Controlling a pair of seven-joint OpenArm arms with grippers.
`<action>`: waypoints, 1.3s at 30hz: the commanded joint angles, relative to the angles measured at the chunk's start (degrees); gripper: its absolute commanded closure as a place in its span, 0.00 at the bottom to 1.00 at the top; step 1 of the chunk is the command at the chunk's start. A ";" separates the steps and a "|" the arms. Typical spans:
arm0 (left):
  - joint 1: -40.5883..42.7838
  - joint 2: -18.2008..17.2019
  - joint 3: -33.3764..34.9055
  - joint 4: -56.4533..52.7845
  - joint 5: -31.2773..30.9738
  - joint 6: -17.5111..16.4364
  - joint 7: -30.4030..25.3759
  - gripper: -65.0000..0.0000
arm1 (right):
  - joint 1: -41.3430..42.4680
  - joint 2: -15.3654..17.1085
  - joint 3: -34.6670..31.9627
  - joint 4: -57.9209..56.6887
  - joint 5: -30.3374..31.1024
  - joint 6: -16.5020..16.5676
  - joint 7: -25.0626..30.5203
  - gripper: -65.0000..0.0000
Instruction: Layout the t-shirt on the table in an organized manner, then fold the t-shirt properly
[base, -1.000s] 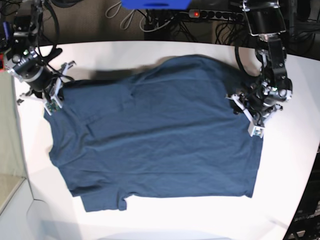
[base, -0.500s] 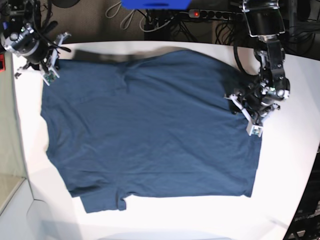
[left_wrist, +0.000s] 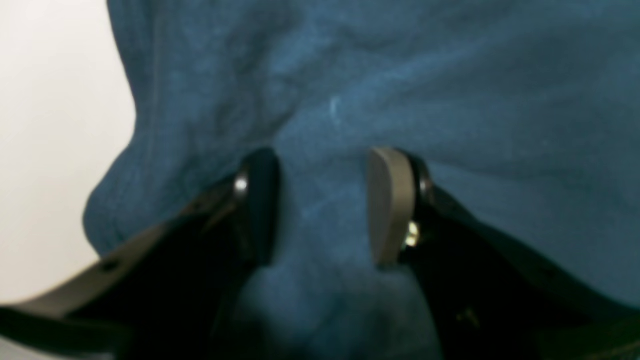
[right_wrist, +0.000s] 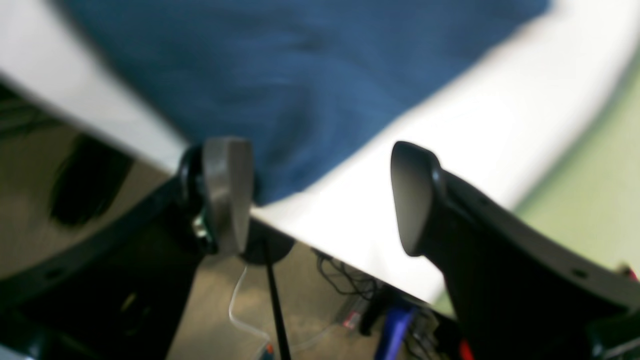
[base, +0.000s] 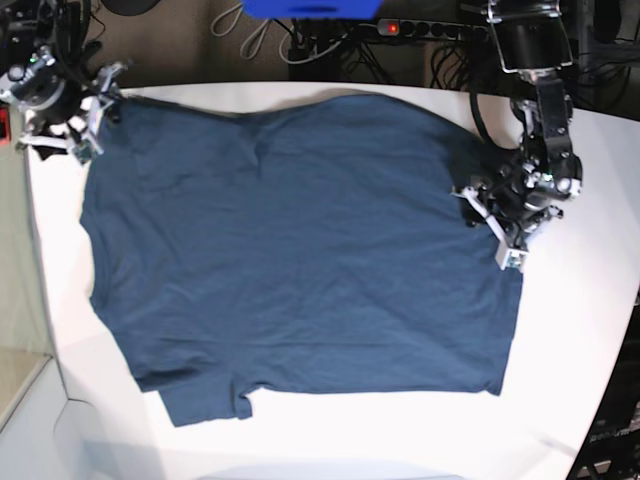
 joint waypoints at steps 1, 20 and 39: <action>-0.23 -0.55 -0.20 1.08 -0.37 0.05 -0.76 0.55 | 2.67 -0.38 0.12 0.86 0.42 -0.23 1.47 0.33; -0.06 -0.46 -0.29 0.99 -0.37 0.05 -0.58 0.55 | 23.77 -9.35 -2.78 -13.73 0.51 -0.23 -10.92 0.37; -0.15 -0.20 -0.29 0.73 -0.10 0.05 -0.93 0.55 | 23.77 -9.70 -5.24 -17.87 0.51 -0.23 -7.76 0.74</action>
